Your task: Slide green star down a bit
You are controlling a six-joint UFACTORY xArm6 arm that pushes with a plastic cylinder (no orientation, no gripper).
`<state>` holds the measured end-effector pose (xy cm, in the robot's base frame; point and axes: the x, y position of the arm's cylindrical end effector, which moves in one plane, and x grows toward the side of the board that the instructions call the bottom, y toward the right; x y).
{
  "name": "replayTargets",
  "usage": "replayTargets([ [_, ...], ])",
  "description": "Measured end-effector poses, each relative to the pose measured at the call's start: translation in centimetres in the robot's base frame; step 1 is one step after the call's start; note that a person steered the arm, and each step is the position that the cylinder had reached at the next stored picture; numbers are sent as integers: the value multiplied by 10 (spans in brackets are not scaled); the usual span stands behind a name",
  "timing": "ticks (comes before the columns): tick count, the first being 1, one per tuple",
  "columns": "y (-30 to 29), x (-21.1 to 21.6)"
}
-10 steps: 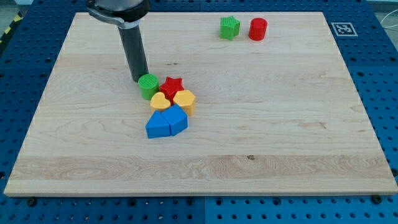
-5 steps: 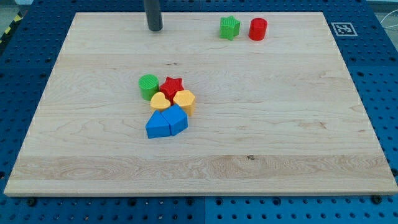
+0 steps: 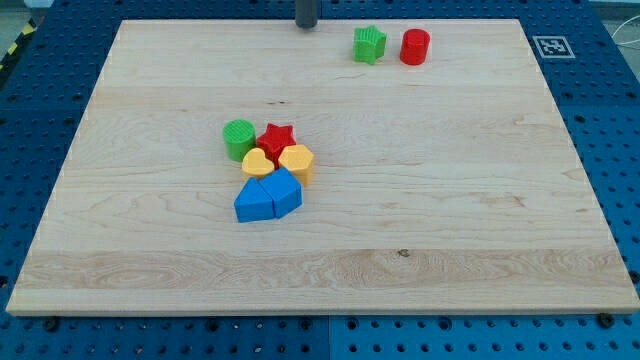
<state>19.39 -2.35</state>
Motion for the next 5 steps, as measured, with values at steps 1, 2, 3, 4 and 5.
replayTargets([
  [1,42,-1],
  [2,73,8],
  [3,68,37],
  [4,80,53],
  [5,96,34],
])
